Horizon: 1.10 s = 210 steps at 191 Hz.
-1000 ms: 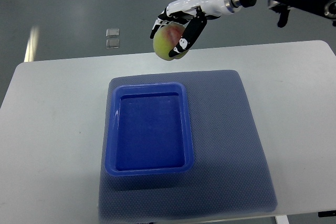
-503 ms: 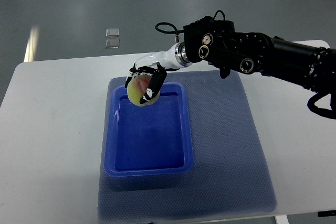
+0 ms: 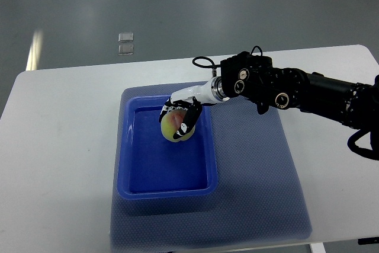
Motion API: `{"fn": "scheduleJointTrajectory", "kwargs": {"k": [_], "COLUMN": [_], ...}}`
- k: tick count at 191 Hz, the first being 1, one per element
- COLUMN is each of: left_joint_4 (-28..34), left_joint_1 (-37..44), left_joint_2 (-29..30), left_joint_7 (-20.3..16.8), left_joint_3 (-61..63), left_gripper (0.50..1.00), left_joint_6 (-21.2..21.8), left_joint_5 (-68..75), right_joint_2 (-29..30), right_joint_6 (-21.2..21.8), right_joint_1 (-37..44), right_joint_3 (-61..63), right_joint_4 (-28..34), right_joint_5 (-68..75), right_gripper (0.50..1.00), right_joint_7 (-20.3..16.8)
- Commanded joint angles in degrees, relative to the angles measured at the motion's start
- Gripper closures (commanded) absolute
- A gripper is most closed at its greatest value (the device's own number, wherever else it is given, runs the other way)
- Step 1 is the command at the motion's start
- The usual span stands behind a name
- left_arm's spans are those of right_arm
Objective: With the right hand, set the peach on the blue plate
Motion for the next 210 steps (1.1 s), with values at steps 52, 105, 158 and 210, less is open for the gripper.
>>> {"fn": "scheduleJointTrajectory", "kwargs": {"k": [52, 105, 158, 210], "left_joint_4": [-0.05, 0.03, 0.12, 0.04], "left_joint_1": [0.00, 0.00, 0.00, 0.00], "left_joint_2": [0.00, 0.00, 0.00, 0.00], "left_joint_7": [0.00, 0.00, 0.00, 0.00], "left_joint_3": [0.00, 0.00, 0.00, 0.09], "left_gripper": [0.500, 0.500, 0.500, 0.500], "left_joint_6": [0.00, 0.00, 0.00, 0.00], "left_joint_5": [0.00, -0.08, 0.00, 0.00], "right_joint_2": [-0.01, -0.01, -0.01, -1.32], "right_joint_6": [-1.58, -0.79, -0.70, -1.23], "right_joint_1": [-0.94, -0.67, 0.91, -0.41], "right_joint_3": [0.27, 0.53, 7.04, 25.22], "right_joint_4": [0.50, 0.50, 0.33, 0.50], "right_joint_5": [0.21, 0.47, 0.65, 1.35], "right_gripper": [0.681, 0.574, 0.570, 0.570], "right_joint_7": [0.62, 1.58, 1.58, 1.85]}}
